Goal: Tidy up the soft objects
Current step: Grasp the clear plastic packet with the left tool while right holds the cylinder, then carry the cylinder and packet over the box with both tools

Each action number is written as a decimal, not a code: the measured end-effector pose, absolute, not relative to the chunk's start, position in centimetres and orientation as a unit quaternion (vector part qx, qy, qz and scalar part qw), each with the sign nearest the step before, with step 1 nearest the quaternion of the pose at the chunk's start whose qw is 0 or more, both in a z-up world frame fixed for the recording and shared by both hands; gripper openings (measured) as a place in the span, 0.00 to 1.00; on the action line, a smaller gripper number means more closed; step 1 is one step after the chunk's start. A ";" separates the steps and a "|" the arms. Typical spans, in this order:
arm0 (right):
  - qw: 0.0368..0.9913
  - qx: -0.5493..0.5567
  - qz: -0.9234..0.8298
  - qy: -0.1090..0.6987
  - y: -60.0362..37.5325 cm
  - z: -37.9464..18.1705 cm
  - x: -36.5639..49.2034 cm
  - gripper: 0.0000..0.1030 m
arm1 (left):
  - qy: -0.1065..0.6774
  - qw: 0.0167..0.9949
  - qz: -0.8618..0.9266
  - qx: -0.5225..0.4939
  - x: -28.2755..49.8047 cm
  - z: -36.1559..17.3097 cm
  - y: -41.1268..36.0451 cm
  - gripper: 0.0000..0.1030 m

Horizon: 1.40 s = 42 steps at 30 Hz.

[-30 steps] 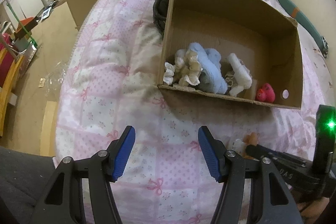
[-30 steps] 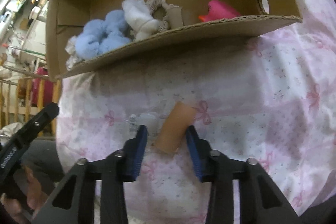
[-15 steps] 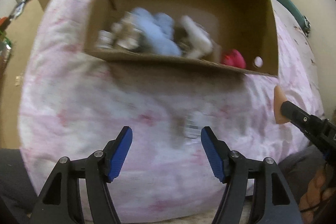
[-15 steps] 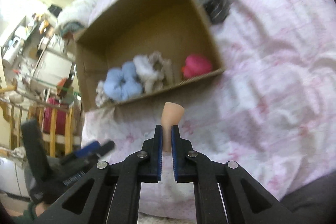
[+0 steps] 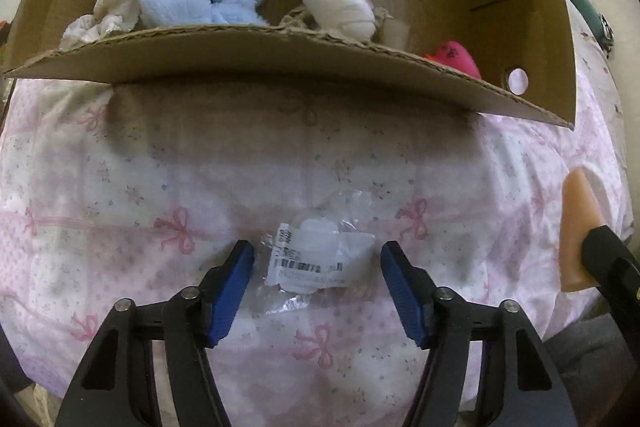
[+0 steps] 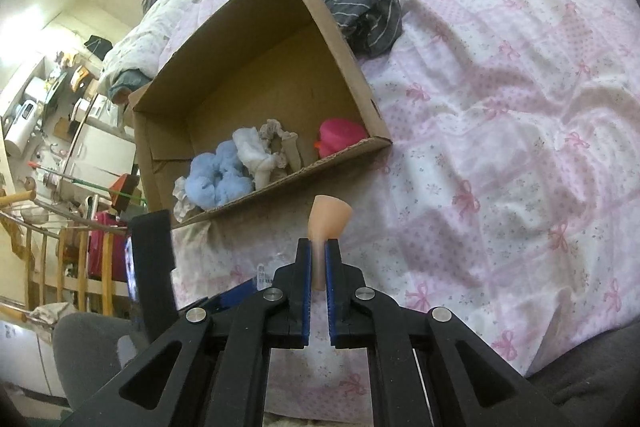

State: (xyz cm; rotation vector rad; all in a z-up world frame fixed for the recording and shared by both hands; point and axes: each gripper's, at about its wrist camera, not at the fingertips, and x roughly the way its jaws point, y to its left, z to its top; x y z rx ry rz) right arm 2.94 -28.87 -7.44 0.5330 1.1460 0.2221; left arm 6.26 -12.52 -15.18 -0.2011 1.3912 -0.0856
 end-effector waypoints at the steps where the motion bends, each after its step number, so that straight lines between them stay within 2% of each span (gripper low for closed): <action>1: 0.800 0.249 0.104 0.535 -28.9 -7.5 2.9 0.08 | 0.640 0.763 -0.036 -0.089 6.3 -15.3 -12.4 0.49; 3: 0.801 0.252 0.101 0.534 -28.9 -7.5 2.9 0.08 | 0.640 0.764 -0.032 -0.080 6.4 -15.6 -12.1 0.39; 5: 0.801 0.254 0.103 0.533 -28.8 -7.5 2.9 0.08 | 0.637 0.767 -0.032 -0.074 6.3 -15.5 -11.7 0.22; 6: 0.801 0.254 0.104 0.533 -28.7 -7.5 2.9 0.08 | 0.638 0.766 -0.036 -0.076 6.3 -15.4 -11.4 0.20; 21: 0.804 0.237 0.119 0.532 -27.1 -7.4 2.9 0.08 | 0.630 0.773 0.018 -0.072 4.5 -12.2 -2.3 0.20; 26: 0.805 0.224 0.126 0.535 -26.2 -7.4 2.9 0.08 | 0.621 0.778 0.032 -0.087 3.5 -10.7 0.5 0.12; 35: 0.814 0.207 0.155 0.520 -24.7 -6.3 2.7 0.08 | 0.567 0.820 0.005 -0.077 3.5 -4.4 0.3 0.12; 42: 0.824 0.228 0.176 0.488 -25.6 -3.7 3.3 0.08 | 0.515 0.854 0.002 -0.065 6.4 1.6 -1.3 0.12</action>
